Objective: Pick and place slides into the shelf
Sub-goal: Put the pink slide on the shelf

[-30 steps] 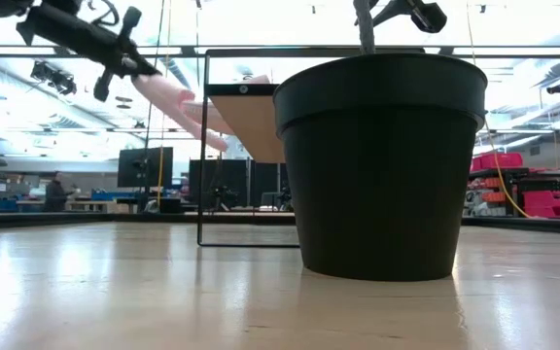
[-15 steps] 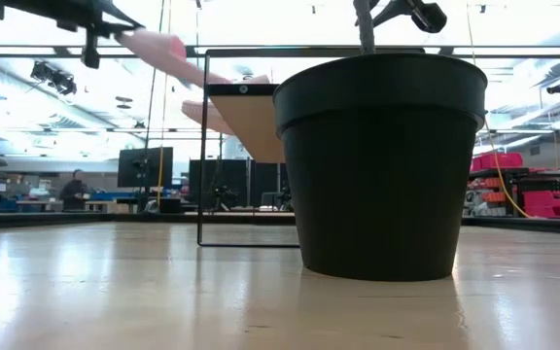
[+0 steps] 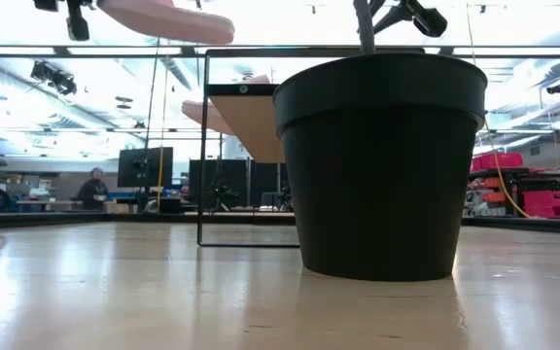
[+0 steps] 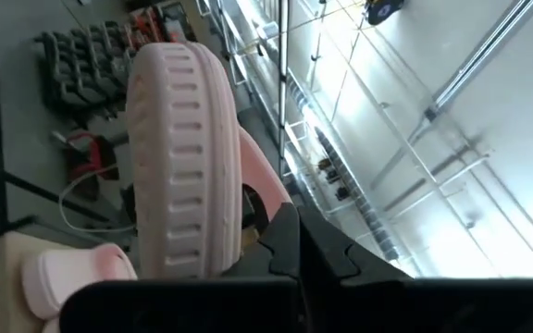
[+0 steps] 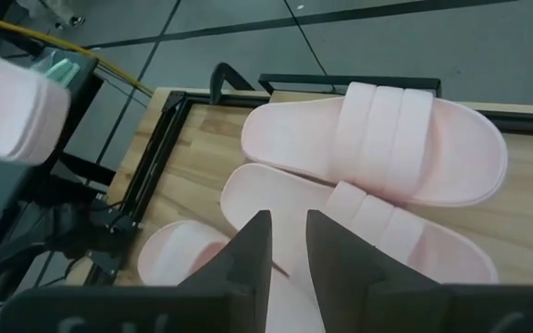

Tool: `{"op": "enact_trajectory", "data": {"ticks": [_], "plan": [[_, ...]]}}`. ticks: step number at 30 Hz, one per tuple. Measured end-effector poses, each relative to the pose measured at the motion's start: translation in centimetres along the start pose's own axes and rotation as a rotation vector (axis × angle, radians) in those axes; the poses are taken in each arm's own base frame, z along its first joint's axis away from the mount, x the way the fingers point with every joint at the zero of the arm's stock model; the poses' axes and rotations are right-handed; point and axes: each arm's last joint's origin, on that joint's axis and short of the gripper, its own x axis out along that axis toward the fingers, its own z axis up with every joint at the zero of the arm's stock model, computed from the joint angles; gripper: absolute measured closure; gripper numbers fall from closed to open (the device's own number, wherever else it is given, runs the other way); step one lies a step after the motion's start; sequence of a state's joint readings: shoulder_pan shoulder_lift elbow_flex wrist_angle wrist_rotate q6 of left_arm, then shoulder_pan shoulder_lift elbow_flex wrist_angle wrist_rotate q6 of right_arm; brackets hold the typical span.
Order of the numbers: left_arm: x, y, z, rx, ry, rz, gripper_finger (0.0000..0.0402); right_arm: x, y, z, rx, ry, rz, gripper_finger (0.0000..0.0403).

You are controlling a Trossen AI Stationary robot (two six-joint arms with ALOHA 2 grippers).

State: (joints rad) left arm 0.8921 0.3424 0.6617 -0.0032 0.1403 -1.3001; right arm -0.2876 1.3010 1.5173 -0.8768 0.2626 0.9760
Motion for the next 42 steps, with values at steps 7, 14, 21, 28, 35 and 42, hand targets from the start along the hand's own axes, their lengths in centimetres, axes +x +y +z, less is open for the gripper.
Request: {"op": "enact_trajectory", "data": {"ticks": [7, 14, 21, 28, 35, 42], "plan": [[0.0, -1.4, -0.3, -0.014, -0.007, -0.028, 0.0401, 0.0, 0.0, 0.0, 0.000, 0.001, 0.001, 0.0326], [1.3, -4.3, -0.2, 0.031, -0.035, -0.046, 0.0401, 0.0, 0.1, -0.1, -0.027, 0.037, 0.026, 0.0326], [6.9, -7.8, -1.9, 0.153, 0.067, -0.019, 0.0401, 0.0, 0.2, -0.3, -0.084, 0.077, 0.056, 0.0326], [11.0, -9.7, -4.1, 0.359, 0.118, 0.050, 0.0401, -0.3, 0.7, -1.1, -0.134, 0.103, 0.083, 0.0326], [9.7, -5.5, -3.6, 0.724, 0.235, 0.605, 0.0399, -0.6, 1.3, -2.1, -0.190, 0.134, 0.117, 0.0326], [8.4, -1.7, -3.4, 0.720, 0.434, 0.838, 0.0351, -0.7, 1.4, -2.2, -0.206, 0.137, 0.122, 0.0326]]}}
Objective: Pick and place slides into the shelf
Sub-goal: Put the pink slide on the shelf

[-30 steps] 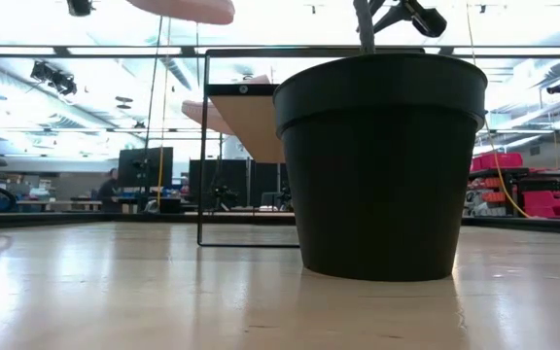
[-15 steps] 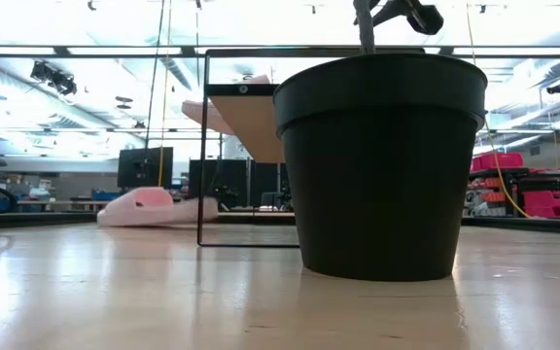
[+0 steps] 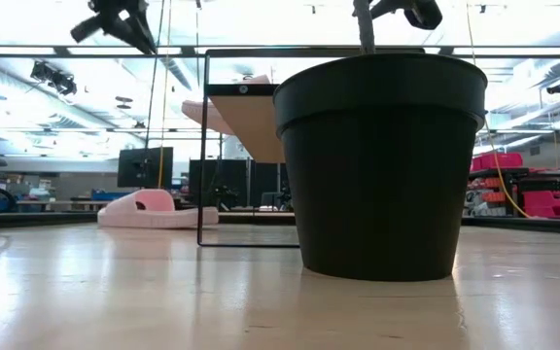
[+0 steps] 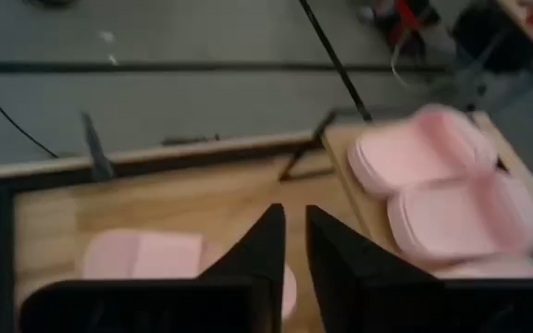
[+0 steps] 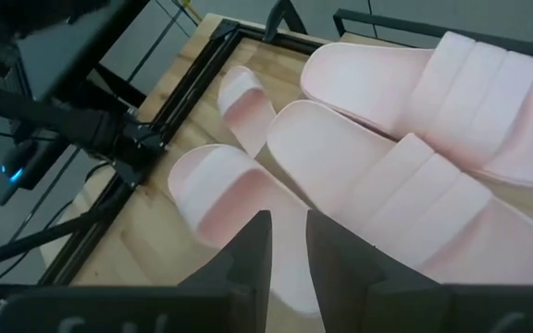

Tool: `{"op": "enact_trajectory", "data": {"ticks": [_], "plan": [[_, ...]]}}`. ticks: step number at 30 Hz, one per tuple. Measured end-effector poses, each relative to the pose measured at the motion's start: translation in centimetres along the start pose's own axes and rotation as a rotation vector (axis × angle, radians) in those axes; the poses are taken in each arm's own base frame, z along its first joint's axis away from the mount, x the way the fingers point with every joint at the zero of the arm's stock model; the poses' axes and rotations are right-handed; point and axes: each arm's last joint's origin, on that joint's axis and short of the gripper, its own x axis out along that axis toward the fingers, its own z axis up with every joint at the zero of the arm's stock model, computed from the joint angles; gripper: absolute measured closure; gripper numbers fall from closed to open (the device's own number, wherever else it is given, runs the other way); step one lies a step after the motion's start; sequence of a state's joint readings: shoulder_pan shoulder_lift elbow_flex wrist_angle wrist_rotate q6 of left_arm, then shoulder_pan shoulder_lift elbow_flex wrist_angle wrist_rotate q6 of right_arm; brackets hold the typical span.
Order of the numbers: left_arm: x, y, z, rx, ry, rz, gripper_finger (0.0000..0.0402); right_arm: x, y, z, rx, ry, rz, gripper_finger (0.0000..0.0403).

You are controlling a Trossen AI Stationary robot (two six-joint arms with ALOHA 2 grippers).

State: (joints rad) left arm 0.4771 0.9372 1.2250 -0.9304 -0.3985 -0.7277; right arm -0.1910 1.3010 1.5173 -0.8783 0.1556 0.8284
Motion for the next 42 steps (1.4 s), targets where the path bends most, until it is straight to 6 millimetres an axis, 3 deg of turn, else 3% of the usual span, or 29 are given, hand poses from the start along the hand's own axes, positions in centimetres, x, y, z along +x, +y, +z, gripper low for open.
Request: {"op": "enact_trajectory", "data": {"ticks": [7, 16, 32, 42], "plan": [[2.2, 0.2, -1.1, 0.023, 0.111, 0.000, 0.0272, 0.0, 0.0, 0.0, -0.021, 0.000, 0.000, 0.0326], [6.1, 0.9, -0.5, 0.037, 0.257, 0.036, 0.0176, 0.0, 0.0, 0.0, -0.043, 0.000, 0.000, 0.0326], [16.3, 6.2, 0.2, 0.054, 0.559, 0.181, 0.0171, -0.1, 0.4, -0.5, -0.057, 0.014, 0.012, 0.0326], [21.3, 9.2, -1.3, 0.042, 0.740, 0.247, 0.0172, -0.3, 1.2, -1.4, -0.056, 0.042, 0.043, 0.0326]]}}
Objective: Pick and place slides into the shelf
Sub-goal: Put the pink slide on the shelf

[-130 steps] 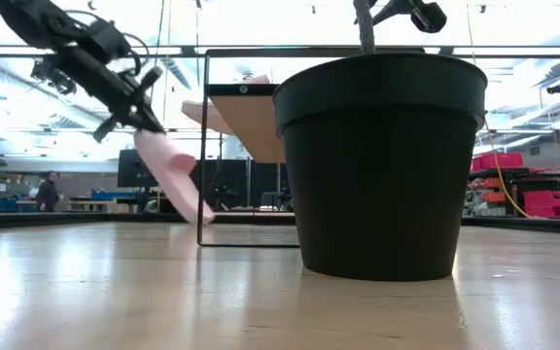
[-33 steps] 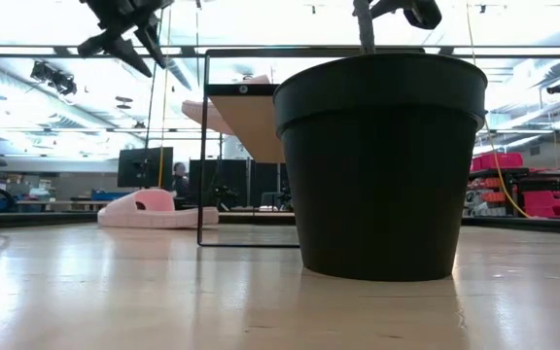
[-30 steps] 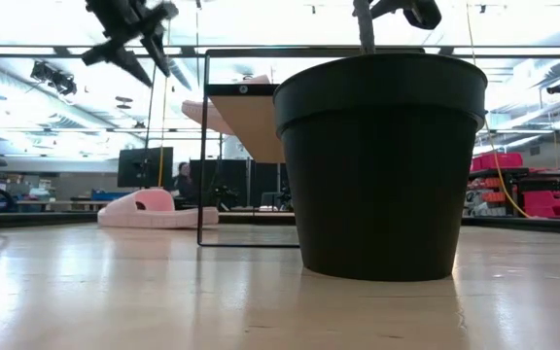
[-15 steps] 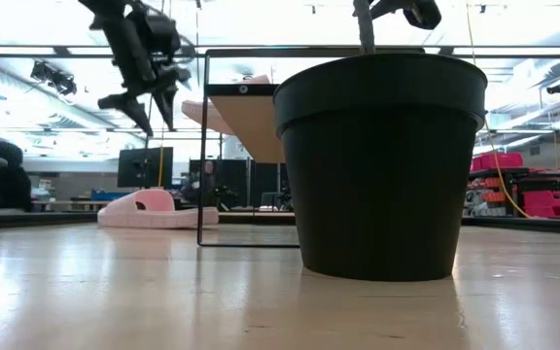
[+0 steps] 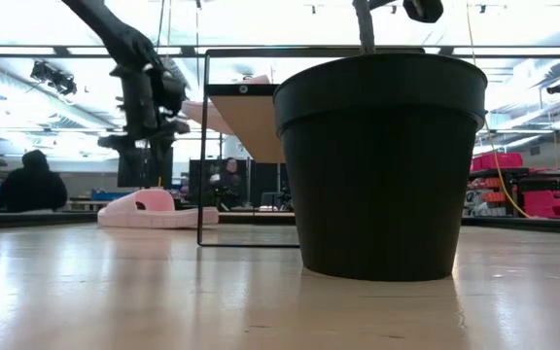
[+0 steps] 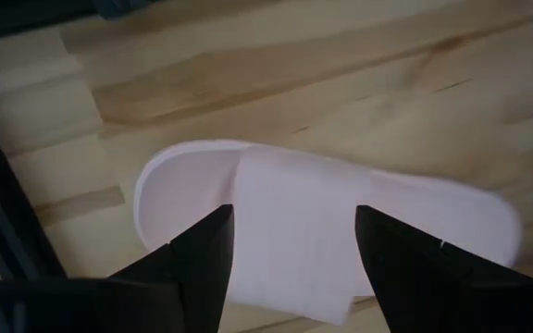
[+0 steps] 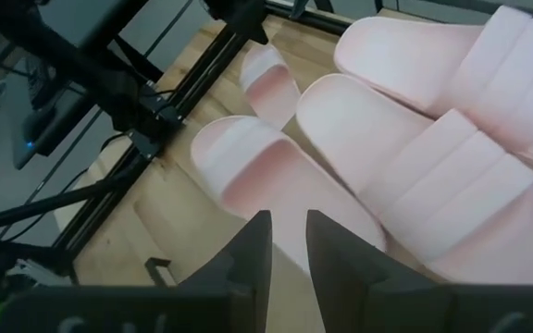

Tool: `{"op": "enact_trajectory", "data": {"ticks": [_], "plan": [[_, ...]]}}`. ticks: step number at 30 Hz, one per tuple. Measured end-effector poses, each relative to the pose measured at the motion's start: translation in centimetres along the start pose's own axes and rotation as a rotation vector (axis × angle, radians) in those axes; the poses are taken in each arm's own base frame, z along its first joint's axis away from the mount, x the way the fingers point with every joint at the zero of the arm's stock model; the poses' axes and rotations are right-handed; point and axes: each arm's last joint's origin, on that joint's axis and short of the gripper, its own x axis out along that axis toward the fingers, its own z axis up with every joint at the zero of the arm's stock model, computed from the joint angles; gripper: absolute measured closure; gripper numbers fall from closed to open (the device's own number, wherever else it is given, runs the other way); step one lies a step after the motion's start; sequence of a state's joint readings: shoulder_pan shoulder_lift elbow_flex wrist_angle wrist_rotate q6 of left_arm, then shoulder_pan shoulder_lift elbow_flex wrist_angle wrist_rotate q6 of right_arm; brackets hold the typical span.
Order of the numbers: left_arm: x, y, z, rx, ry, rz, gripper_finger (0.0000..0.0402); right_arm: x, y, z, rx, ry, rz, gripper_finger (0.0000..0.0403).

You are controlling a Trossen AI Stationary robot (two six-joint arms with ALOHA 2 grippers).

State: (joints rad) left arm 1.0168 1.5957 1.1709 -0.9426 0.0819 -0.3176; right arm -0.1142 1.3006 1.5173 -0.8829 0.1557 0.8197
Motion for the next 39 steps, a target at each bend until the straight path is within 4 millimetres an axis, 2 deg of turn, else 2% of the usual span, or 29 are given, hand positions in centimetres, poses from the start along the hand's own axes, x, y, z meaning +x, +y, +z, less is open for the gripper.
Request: {"op": "enact_trajectory", "data": {"ticks": [4, 10, 16, 26, 32, 39], "plan": [[1.9, 0.4, 0.3, 0.028, 0.076, 0.048, 0.0173, -0.1, 0.3, -0.3, 0.015, 0.009, 0.011, 0.0326], [3.5, 0.8, 0.4, 0.063, 0.155, 0.082, 0.0173, -0.2, 0.7, -0.7, 0.021, 0.020, 0.024, 0.0326], [4.3, 1.2, 0.6, 0.047, 0.216, -0.065, 0.0175, -0.2, 0.7, -0.7, 0.037, 0.021, 0.024, 0.0326], [4.5, 3.2, 1.2, 0.018, 0.224, -0.109, 0.0175, -0.2, 0.7, -0.7, 0.046, 0.021, 0.024, 0.0326], [4.2, 4.7, 1.6, 0.002, 0.214, -0.264, 0.0173, -0.2, 0.7, -0.7, 0.048, 0.021, 0.024, 0.0326], [4.1, 6.1, 2.2, -0.016, 0.170, -0.326, 0.0173, -0.2, 0.7, -0.7, 0.060, 0.021, 0.024, 0.0326]]}}
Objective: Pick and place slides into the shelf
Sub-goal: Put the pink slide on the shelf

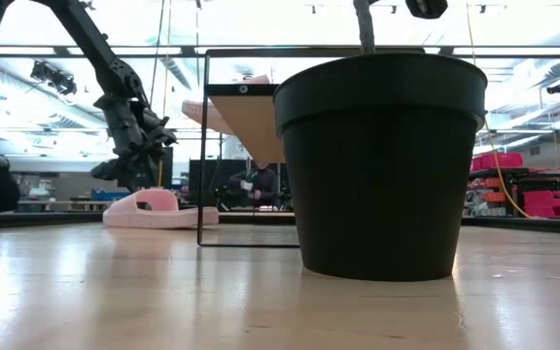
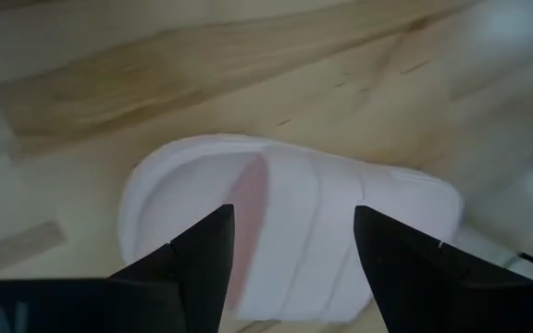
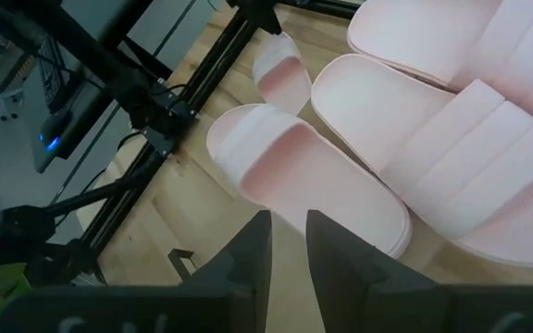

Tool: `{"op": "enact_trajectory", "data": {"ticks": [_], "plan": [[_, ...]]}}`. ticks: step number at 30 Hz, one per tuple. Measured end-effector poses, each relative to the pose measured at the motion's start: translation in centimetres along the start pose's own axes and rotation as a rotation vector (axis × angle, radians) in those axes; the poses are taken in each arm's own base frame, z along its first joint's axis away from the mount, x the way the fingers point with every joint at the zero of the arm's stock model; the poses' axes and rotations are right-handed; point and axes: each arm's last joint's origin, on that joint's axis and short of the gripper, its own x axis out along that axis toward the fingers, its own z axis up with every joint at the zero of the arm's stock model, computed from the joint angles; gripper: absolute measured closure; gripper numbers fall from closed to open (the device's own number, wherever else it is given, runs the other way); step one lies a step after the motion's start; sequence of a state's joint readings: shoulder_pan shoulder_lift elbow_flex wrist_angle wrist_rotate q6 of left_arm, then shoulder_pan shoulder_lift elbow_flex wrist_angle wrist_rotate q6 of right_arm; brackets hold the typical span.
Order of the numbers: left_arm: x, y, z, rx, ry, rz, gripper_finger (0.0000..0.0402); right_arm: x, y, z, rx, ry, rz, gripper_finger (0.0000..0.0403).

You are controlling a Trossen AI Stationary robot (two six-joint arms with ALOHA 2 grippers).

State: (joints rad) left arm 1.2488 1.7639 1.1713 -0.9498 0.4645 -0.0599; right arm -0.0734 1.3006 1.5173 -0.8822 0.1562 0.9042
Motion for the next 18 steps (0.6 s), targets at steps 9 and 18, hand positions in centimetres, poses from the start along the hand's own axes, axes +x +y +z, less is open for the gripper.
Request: {"op": "enact_trajectory", "data": {"ticks": [9, 18], "plan": [[2.0, 1.2, 0.4, 0.004, 0.084, -0.076, 0.0173, 0.0, 0.0, 0.0, 0.035, 0.000, 0.000, 0.0326], [3.5, 1.6, 0.7, -0.002, 0.132, -0.200, 0.0175, 0.0, 0.0, 0.0, 0.047, 0.000, 0.000, 0.0326]]}}
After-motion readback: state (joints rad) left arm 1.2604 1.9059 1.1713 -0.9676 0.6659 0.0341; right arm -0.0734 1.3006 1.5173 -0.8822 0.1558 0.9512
